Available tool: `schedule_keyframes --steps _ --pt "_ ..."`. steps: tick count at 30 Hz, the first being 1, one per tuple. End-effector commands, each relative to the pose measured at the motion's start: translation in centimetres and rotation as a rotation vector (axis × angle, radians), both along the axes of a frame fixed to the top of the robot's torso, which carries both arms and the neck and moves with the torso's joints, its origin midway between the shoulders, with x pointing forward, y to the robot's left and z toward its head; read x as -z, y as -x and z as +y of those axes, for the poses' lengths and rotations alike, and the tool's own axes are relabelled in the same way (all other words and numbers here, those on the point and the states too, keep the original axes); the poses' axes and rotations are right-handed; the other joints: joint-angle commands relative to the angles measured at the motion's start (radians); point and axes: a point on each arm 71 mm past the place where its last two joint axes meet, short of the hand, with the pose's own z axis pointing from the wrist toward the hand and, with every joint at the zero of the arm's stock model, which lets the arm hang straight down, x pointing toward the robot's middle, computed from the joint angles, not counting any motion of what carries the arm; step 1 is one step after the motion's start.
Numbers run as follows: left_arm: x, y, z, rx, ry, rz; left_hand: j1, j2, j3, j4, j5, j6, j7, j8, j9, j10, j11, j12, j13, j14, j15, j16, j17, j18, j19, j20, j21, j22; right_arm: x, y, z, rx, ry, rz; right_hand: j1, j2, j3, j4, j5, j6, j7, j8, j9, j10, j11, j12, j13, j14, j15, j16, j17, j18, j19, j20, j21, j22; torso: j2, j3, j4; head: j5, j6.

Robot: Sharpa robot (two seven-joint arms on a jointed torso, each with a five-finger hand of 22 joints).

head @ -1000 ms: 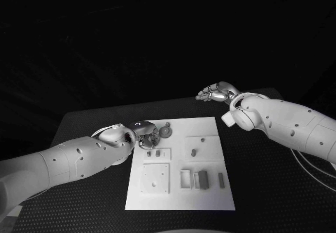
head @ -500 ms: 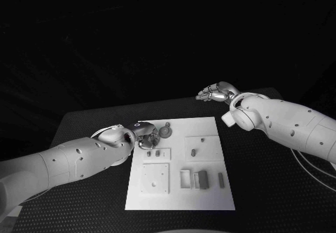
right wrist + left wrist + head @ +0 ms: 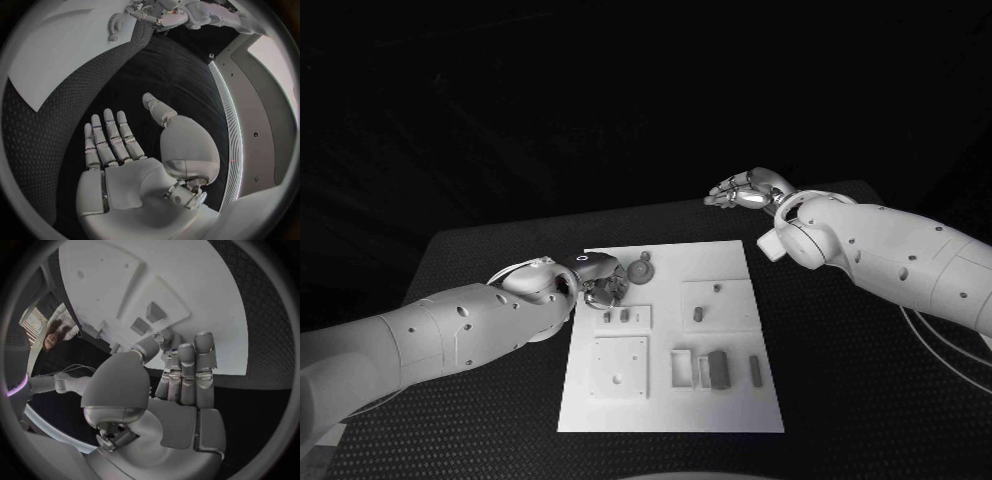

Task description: Assemble the parts on the task board

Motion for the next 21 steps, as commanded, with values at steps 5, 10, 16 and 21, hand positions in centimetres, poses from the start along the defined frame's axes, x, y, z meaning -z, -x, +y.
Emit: schedule_keyframes --steps 5,10,16,21 --pt "0.4 -0.1 0.5 -0.014 -0.012 0.006 0.008 -0.011 -0.003 0.001 0.006 -0.015 0.002 -0.009 0.000 -0.012 0.000 -0.003 -0.001 -0.005 0.004 0.002 -0.001 0.116 0.000 0.007 0.005 0.021 0.0 0.0 0.1 -0.011 -0.001 -0.002 -0.003 0.003 -0.003 0.002 -0.002 -0.005 0.051 0.006 -0.001 0.001 0.005 0.003 -0.002 -0.006 0.002 0.006 -0.001 0.002 -0.004 0.005 -0.006 0.001 0.000 -0.0001 -0.0007 0.001 0.000" --pt "0.4 -0.3 0.9 -0.022 -0.017 0.004 0.013 -0.012 0.000 0.000 0.011 -0.017 0.003 -0.009 0.001 -0.013 0.000 -0.002 0.000 -0.005 0.004 0.004 -0.001 0.118 0.000 0.007 0.006 0.021 0.0 0.0 0.0 -0.011 -0.001 -0.002 -0.003 0.003 -0.002 0.002 -0.002 -0.005 0.051 0.006 -0.002 0.001 0.005 0.003 -0.002 -0.006 0.002 0.006 -0.001 0.002 -0.004 0.005 -0.006 0.001 0.001 -0.0003 -0.0007 0.000 0.001" --pt "0.5 -0.5 1.8 -0.037 -0.032 0.009 0.017 -0.014 0.002 -0.002 0.013 -0.018 0.003 -0.009 0.002 -0.014 0.001 -0.002 0.001 -0.005 0.004 0.004 -0.001 0.118 0.000 0.008 0.007 0.021 0.0 0.0 0.0 -0.009 0.000 -0.002 -0.003 0.003 -0.002 0.002 -0.002 -0.005 0.051 0.006 -0.002 0.001 0.005 0.003 -0.002 -0.006 0.002 0.006 -0.002 0.002 -0.003 0.005 -0.006 0.002 0.001 -0.0004 -0.0007 -0.001 0.001" --pt "0.6 -1.0 3.1 -0.067 -0.046 0.000 0.023 -0.017 0.005 -0.005 0.016 -0.018 0.003 -0.008 0.003 -0.016 0.001 -0.002 0.001 -0.007 0.005 0.004 -0.002 0.119 -0.002 0.009 0.006 0.021 0.0 0.0 -0.1 -0.008 0.000 -0.001 -0.002 0.003 -0.002 0.001 -0.002 -0.005 0.051 0.006 -0.002 0.001 0.005 0.004 -0.003 -0.006 0.002 0.006 -0.002 0.003 -0.003 0.005 -0.007 0.002 0.000 -0.0004 0.0000 -0.001 0.002"
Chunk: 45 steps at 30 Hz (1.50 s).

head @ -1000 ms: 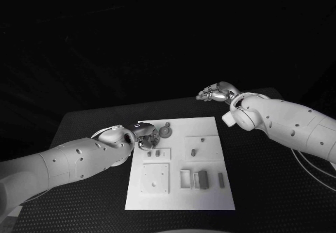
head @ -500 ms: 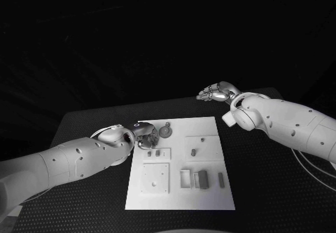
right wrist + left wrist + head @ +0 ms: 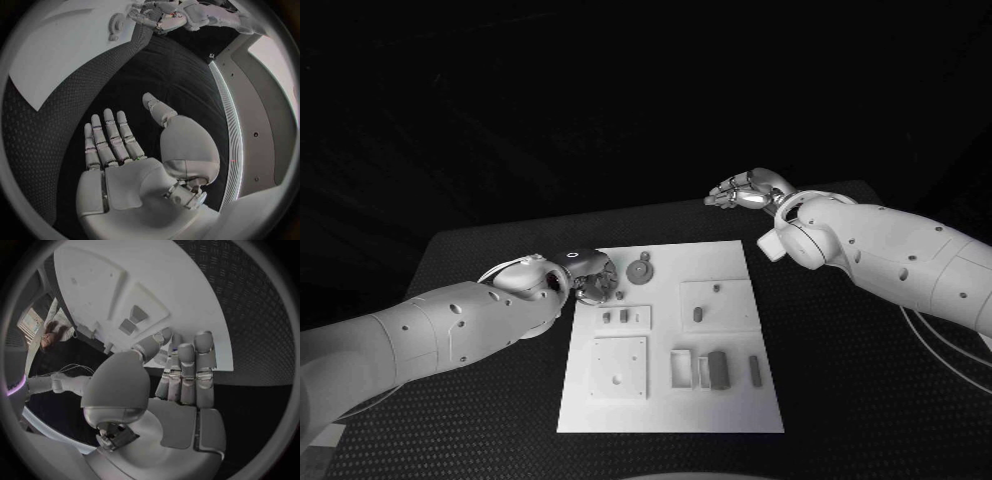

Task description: Assemble the parts on the task board

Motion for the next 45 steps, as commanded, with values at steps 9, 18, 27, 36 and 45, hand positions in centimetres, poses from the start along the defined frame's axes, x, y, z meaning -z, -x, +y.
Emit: schedule_keyframes --steps 9,18,27,36,45 --pt "-0.3 -0.9 4.8 -0.127 0.013 0.009 0.019 0.002 0.011 0.000 0.005 0.024 -0.009 0.016 0.013 -0.003 -0.001 0.002 0.006 -0.005 0.000 0.005 -0.003 0.118 -0.004 0.010 0.008 0.021 -0.1 0.2 -0.7 -0.065 0.106 -0.045 0.019 0.016 0.013 -0.016 -0.002 -0.003 0.050 0.012 -0.003 0.032 -0.007 0.024 0.001 0.108 -0.040 0.073 0.026 0.043 0.091 -0.010 0.020 -0.001 0.000 -0.0013 0.0008 -0.005 0.008" --pt "-3.9 -2.2 9.3 -0.372 0.386 0.124 -0.049 -0.002 0.012 0.034 0.003 0.015 -0.009 0.019 0.028 -0.011 0.015 0.000 0.017 -0.118 0.022 -0.177 -0.095 0.075 -0.142 0.044 -0.147 -0.068 0.9 1.1 -1.8 -0.231 0.453 -0.040 0.086 0.026 0.047 -0.051 -0.001 0.088 0.013 0.073 0.020 0.184 -0.073 0.099 0.023 0.335 -0.139 0.182 0.080 0.133 0.328 -0.030 0.063 -0.040 -0.002 -0.0027 0.0032 -0.026 0.027" --pt "-7.4 -2.1 11.2 -0.482 0.762 0.231 -0.077 0.001 -0.018 0.035 -0.004 -0.019 0.003 0.010 0.040 -0.072 0.044 -0.005 0.011 -0.137 0.061 -0.375 -0.162 0.042 -0.184 0.068 -0.301 -0.200 1.1 2.7 -1.9 -0.270 0.661 -0.130 0.141 0.022 0.051 -0.052 -0.001 0.125 -0.006 0.093 0.034 0.309 -0.123 0.104 0.031 0.484 -0.210 0.220 0.118 0.193 0.503 -0.033 0.074 -0.085 -0.004 -0.0021 0.0050 -0.027 0.041" --pt "-7.8 -0.8 10.3 -0.421 0.775 0.238 -0.091 0.010 -0.026 0.031 -0.004 -0.031 0.004 0.007 0.044 -0.137 0.070 -0.004 -0.035 -0.180 0.109 -0.528 -0.184 0.042 -0.240 0.116 -0.402 -0.285 3.1 6.3 -0.1 -0.377 0.856 -0.171 0.152 0.017 0.037 -0.050 -0.001 0.155 -0.022 0.101 0.040 0.380 -0.149 0.064 0.029 0.718 -0.307 0.345 0.198 0.232 0.756 -0.089 0.172 -0.074 -0.008 -0.0150 0.0130 -0.035 0.049" --pt "-7.8 -0.6 9.3 -0.398 0.799 0.253 -0.093 0.010 -0.029 0.032 -0.005 -0.032 0.007 0.007 0.044 -0.138 0.071 -0.003 -0.040 -0.181 0.112 -0.540 -0.181 0.042 -0.242 0.119 -0.409 -0.291 4.4 7.8 1.1 -0.429 0.955 -0.200 0.147 0.000 0.034 -0.048 -0.002 0.128 -0.014 0.069 0.014 0.361 -0.134 -0.073 -0.009 0.789 -0.295 0.476 0.294 0.232 0.871 -0.143 0.223 -0.053 -0.013 -0.0220 0.0137 -0.032 0.045"
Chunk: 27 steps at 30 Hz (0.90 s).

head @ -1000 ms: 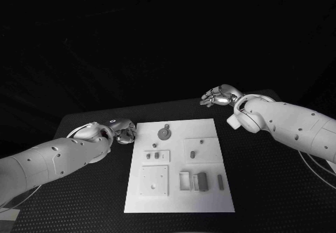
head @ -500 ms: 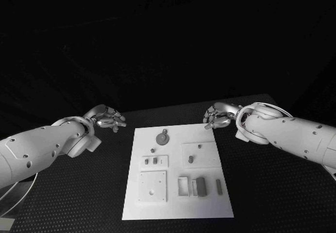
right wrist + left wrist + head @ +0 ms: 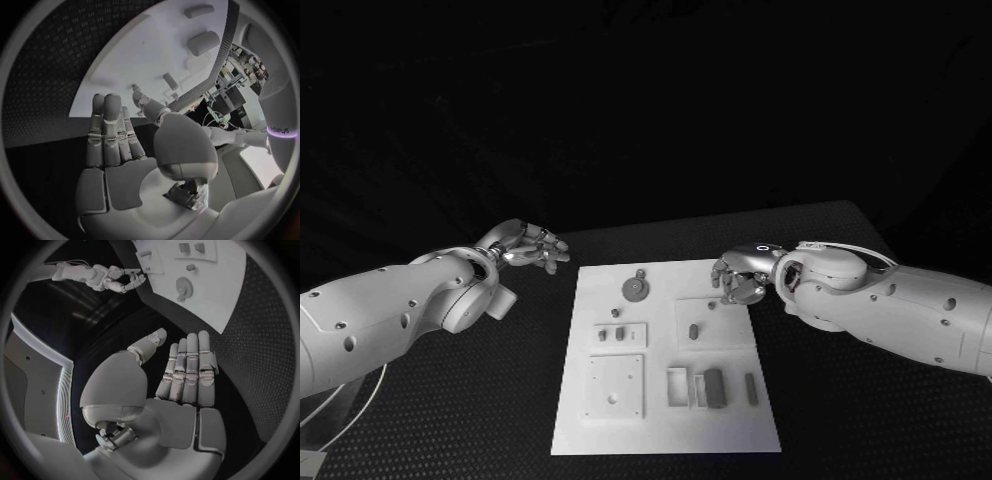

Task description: Assemble the parts on the task board

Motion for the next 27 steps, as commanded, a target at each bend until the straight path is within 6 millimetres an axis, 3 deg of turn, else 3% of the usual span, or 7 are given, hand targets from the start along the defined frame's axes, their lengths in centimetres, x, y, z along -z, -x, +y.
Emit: schedule_keyframes --steps 1,3,12,27 --pt "-0.2 0.1 -0.4 0.015 0.045 -0.006 -0.013 0.000 -0.006 -0.002 -0.005 -0.007 -0.001 -0.002 0.001 -0.006 -0.001 -0.003 -0.001 0.000 0.005 -0.006 0.001 0.004 -0.001 0.003 -0.005 -0.001 0.3 0.4 0.3 -0.016 0.093 -0.055 -0.001 -0.010 -0.007 0.002 -0.002 0.012 0.000 -0.002 -0.003 0.011 -0.003 -0.016 -0.003 0.007 -0.001 0.026 0.019 0.008 0.019 -0.007 0.011 0.008 -0.002 -0.0039 0.0002 0.001 -0.003" --pt "-0.2 0.1 -0.5 0.015 0.050 -0.004 -0.014 0.000 -0.006 -0.002 -0.005 -0.007 0.000 -0.002 0.001 -0.005 -0.001 -0.003 -0.001 0.001 0.005 -0.007 0.002 0.004 0.000 0.003 -0.006 -0.001 0.5 0.6 0.6 -0.027 0.099 -0.057 -0.001 -0.016 -0.009 0.002 -0.003 0.017 0.001 -0.001 -0.004 0.017 -0.004 -0.025 -0.004 0.014 -0.002 0.046 0.032 0.008 0.031 -0.013 0.020 0.014 -0.002 -0.0056 -0.0010 0.001 -0.004" --pt "-0.1 0.1 -0.5 0.010 0.048 0.004 -0.014 0.002 -0.008 0.000 -0.004 -0.004 0.000 -0.001 0.002 0.000 -0.003 0.000 -0.004 0.001 0.007 -0.015 0.006 0.005 0.001 0.005 -0.009 -0.005 0.9 1.0 1.2 -0.045 0.101 -0.058 -0.008 -0.026 -0.006 0.003 -0.002 0.028 0.000 -0.002 -0.012 0.038 -0.003 -0.063 -0.006 -0.003 -0.002 0.081 0.061 0.008 0.037 -0.020 0.028 0.030 -0.001 -0.0017 -0.0001 0.006 -0.013" --pt "-0.1 0.2 -0.7 0.015 0.049 0.009 -0.015 0.002 -0.010 0.001 -0.004 -0.005 0.000 -0.001 0.002 0.001 -0.003 -0.001 -0.006 -0.002 0.010 -0.023 0.009 0.005 -0.002 0.008 -0.014 -0.008 2.0 0.9 2.4 -0.069 0.086 -0.065 -0.003 -0.014 0.003 0.001 -0.002 0.073 -0.017 0.017 -0.011 0.060 -0.005 -0.094 -0.004 -0.007 -0.004 0.101 0.075 0.008 0.040 -0.023 0.032 0.044 0.000 0.0005 0.0003 0.009 -0.024"
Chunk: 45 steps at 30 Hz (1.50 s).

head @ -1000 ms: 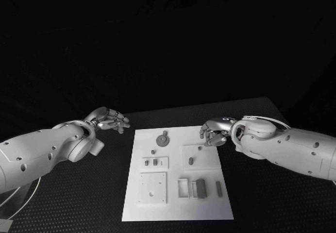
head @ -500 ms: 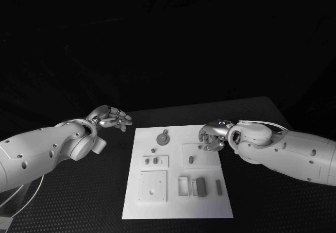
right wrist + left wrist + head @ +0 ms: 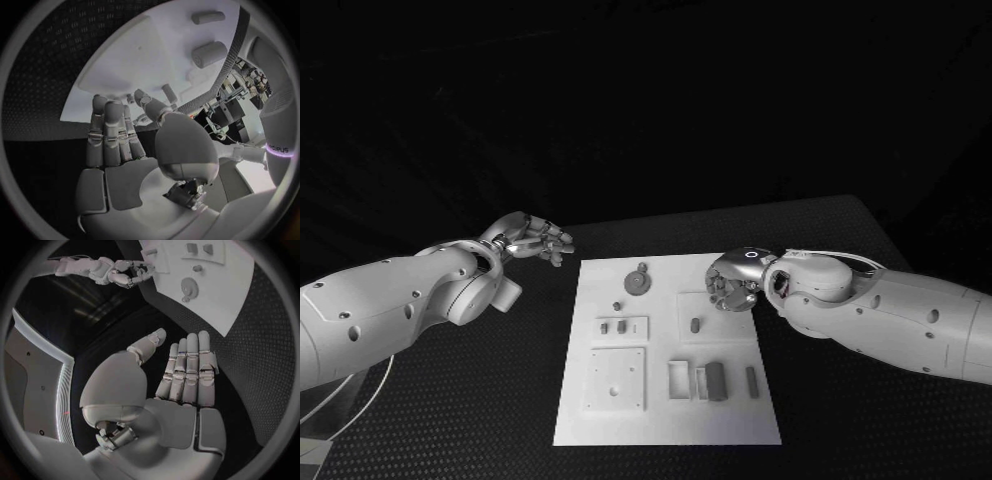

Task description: Assemble the parts on the task board

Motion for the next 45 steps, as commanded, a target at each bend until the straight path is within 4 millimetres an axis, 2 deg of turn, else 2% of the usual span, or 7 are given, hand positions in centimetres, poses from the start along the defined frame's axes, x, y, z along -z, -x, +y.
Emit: schedule_keyframes --steps 1,8,13,15,20,35,45 --pt "-0.1 0.0 -0.3 0.014 0.013 0.001 -0.008 0.002 -0.004 0.001 -0.004 -0.005 0.000 -0.001 0.001 0.001 -0.003 -0.001 -0.002 0.002 0.006 -0.007 0.001 0.009 -0.002 0.008 -0.007 -0.002 0.2 0.0 0.2 -0.015 0.001 -0.020 0.007 0.004 0.006 -0.002 -0.001 0.013 -0.004 0.007 0.001 0.007 -0.002 -0.009 0.001 -0.012 0.000 0.006 0.002 0.007 0.001 -0.003 0.002 0.003 0.001 0.0003 0.0003 0.001 -0.003" --pt "0.0 0.1 -0.3 0.014 0.012 0.004 -0.008 0.002 -0.005 0.002 -0.004 -0.005 0.000 -0.001 0.001 0.001 -0.003 0.000 -0.003 0.002 0.007 -0.010 0.003 0.009 -0.003 0.009 -0.008 -0.003 1.0 0.1 0.7 -0.025 0.007 -0.025 0.032 0.012 0.021 -0.004 -0.001 0.037 -0.014 0.015 0.000 0.012 0.000 -0.024 0.003 -0.031 0.002 0.001 0.003 0.007 -0.013 0.001 -0.005 0.008 0.000 -0.0002 0.0013 0.004 -0.007" --pt "0.0 0.1 -0.2 0.013 0.011 0.006 -0.009 0.001 -0.006 0.003 -0.005 -0.005 0.000 -0.001 0.001 0.002 -0.003 0.000 -0.003 0.001 0.007 -0.012 0.004 0.009 -0.004 0.009 -0.009 -0.004 1.4 0.2 0.8 -0.032 0.026 -0.021 0.063 0.024 0.040 -0.004 -0.001 0.051 -0.020 0.019 0.000 0.034 -0.006 -0.021 0.014 -0.040 -0.004 0.001 0.004 0.007 -0.019 0.003 -0.006 0.014 -0.001 -0.0008 0.0007 0.006 -0.010" --pt "0.0 0.1 -0.2 0.013 0.011 0.007 -0.009 0.001 -0.006 0.003 -0.005 -0.005 0.000 -0.001 0.001 0.003 -0.003 0.000 -0.003 0.001 0.007 -0.013 0.004 0.009 -0.004 0.010 -0.010 -0.004 1.4 0.2 0.8 -0.033 0.033 -0.029 0.069 0.021 0.064 -0.002 -0.001 0.057 -0.020 0.018 -0.002 0.040 -0.008 -0.021 0.022 -0.042 -0.005 0.001 0.004 0.007 -0.017 0.006 -0.005 0.016 0.000 -0.0015 -0.0001 0.006 -0.010" --pt "0.0 0.1 -0.3 0.015 0.011 0.012 -0.010 0.001 -0.007 0.003 -0.005 -0.005 0.000 -0.001 0.001 0.003 -0.003 0.000 -0.003 0.001 0.008 -0.014 0.005 0.009 -0.004 0.010 -0.010 -0.004 1.5 0.2 0.8 -0.033 0.044 -0.031 0.065 0.016 0.080 -0.002 -0.001 0.067 -0.023 0.020 -0.004 0.050 -0.011 -0.020 0.035 -0.041 -0.008 0.004 0.006 0.007 -0.013 0.006 -0.001 0.023 0.000 -0.0010 -0.0003 0.006 -0.011" --pt "0.0 0.1 0.0 0.007 0.009 0.005 -0.009 0.001 -0.007 0.004 -0.005 -0.005 0.000 -0.001 0.001 0.005 -0.004 0.001 -0.004 0.001 0.008 -0.018 0.008 0.010 -0.004 0.010 -0.012 -0.006 1.9 0.5 0.9 -0.050 0.095 -0.046 0.058 0.011 0.092 -0.003 -0.001 0.107 -0.039 0.034 0.002 0.085 -0.029 -0.002 0.086 -0.028 -0.026 0.020 0.014 0.007 0.011 -0.007 0.018 0.041 -0.001 -0.0019 -0.0005 0.003 -0.019" --pt "0.0 0.2 0.1 0.005 0.009 0.006 -0.008 0.001 -0.007 0.004 -0.005 -0.004 0.000 -0.001 0.001 0.006 -0.004 0.001 -0.005 0.002 0.008 -0.019 0.010 0.010 -0.003 0.010 -0.013 -0.006 3.0 0.9 1.0 -0.075 0.144 -0.082 0.077 0.008 0.101 -0.004 -0.001 0.135 -0.050 0.044 0.008 0.105 -0.042 0.009 0.122 -0.020 -0.038 0.030 0.019 0.007 0.022 -0.017 0.029 0.046 -0.001 -0.0016 0.0000 0.001 -0.023"
